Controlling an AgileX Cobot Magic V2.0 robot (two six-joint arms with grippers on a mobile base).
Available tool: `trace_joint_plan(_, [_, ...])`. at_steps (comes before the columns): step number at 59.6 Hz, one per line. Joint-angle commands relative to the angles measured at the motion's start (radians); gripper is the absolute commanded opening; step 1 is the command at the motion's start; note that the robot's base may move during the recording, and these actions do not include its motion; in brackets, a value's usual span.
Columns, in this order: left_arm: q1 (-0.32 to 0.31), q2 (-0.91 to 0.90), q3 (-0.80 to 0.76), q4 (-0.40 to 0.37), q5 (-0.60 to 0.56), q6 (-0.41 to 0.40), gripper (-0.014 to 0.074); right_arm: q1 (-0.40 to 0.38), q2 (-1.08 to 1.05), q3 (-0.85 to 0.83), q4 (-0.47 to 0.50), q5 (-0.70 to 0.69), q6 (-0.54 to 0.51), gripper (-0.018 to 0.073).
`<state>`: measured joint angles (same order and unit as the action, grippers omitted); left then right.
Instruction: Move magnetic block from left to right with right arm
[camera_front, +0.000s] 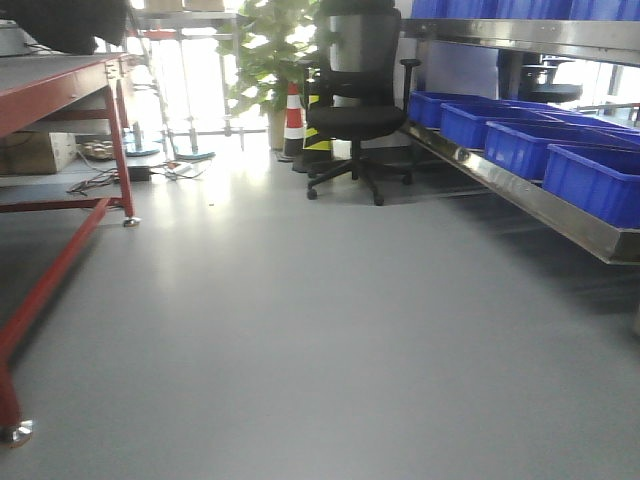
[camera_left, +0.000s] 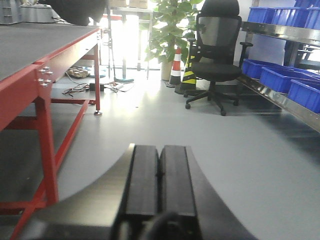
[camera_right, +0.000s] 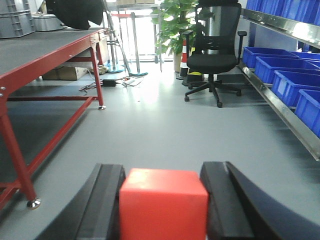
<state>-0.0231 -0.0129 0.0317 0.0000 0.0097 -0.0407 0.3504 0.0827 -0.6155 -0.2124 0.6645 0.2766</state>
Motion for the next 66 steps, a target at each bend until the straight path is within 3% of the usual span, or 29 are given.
trace_joint_plan(1, [0.002, -0.015, 0.009, 0.0, -0.094, -0.007, -0.0116, -0.004, 0.018, -0.025, -0.019, -0.087, -0.007, 0.0184])
trace_joint_plan(66, [0.002, -0.015, 0.009, 0.0, -0.094, -0.007, -0.0116, -0.004, 0.018, -0.025, -0.019, -0.087, -0.007, 0.0184])
